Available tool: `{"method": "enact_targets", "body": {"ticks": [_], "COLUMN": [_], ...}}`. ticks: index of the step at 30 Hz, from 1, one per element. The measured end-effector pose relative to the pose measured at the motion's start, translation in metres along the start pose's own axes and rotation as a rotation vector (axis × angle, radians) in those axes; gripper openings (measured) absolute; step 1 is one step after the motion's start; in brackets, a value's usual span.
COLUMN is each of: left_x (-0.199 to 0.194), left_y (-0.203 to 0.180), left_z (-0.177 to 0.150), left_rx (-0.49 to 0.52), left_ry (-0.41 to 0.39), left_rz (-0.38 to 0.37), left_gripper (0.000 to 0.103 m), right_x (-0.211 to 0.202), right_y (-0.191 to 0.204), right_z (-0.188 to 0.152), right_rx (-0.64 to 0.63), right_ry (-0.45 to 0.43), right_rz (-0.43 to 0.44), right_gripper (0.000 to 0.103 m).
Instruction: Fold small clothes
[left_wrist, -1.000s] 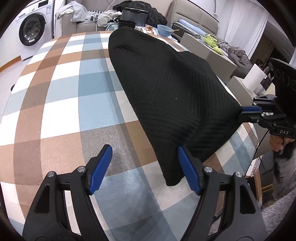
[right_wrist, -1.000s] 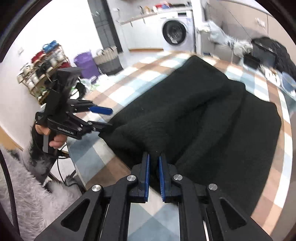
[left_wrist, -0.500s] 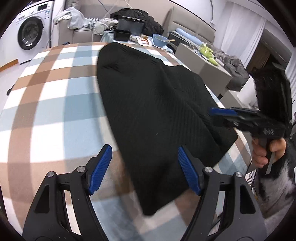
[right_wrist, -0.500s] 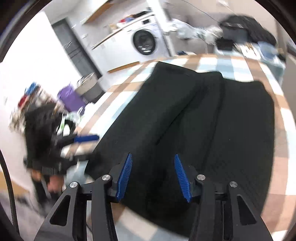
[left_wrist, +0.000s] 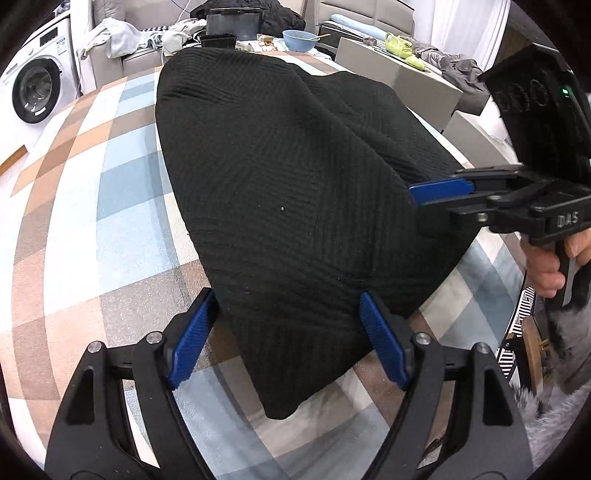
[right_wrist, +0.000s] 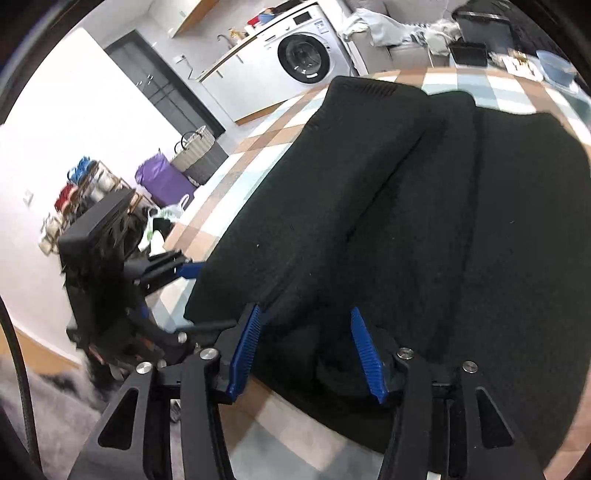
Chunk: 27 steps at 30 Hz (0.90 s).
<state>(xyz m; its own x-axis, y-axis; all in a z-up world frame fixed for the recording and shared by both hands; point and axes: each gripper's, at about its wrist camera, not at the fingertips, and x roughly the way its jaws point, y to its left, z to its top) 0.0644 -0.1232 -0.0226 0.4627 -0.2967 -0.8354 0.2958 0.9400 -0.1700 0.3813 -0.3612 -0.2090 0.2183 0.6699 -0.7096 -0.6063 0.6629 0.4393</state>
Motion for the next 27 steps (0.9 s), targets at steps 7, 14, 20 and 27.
{"method": "enact_targets", "body": {"ticks": [7,14,20,27], "left_x": [-0.002,-0.013,-0.03,-0.032], "left_y": [0.007,0.021,0.036,0.061], "left_z": [-0.002,-0.001,-0.002,0.001], "left_rx": [-0.011,-0.033,-0.07,-0.186], "left_ry": [0.0,-0.008,-0.054,-0.073], "left_rz": [-0.006,-0.058,-0.059,-0.071], "left_gripper": [0.077,0.077,0.077,0.077], "right_x": [-0.01,-0.021,-0.04,-0.036], "right_y": [0.018,-0.001,0.001,0.009], "right_z": [0.0,-0.017,-0.023,-0.036], "right_rx": [-0.059,-0.011,-0.026,-0.162], "right_ry": [-0.054,0.011,0.001,0.043], "right_rz": [0.023,-0.091,-0.017,-0.117], "right_gripper": [0.009,0.013,0.034,0.028]}}
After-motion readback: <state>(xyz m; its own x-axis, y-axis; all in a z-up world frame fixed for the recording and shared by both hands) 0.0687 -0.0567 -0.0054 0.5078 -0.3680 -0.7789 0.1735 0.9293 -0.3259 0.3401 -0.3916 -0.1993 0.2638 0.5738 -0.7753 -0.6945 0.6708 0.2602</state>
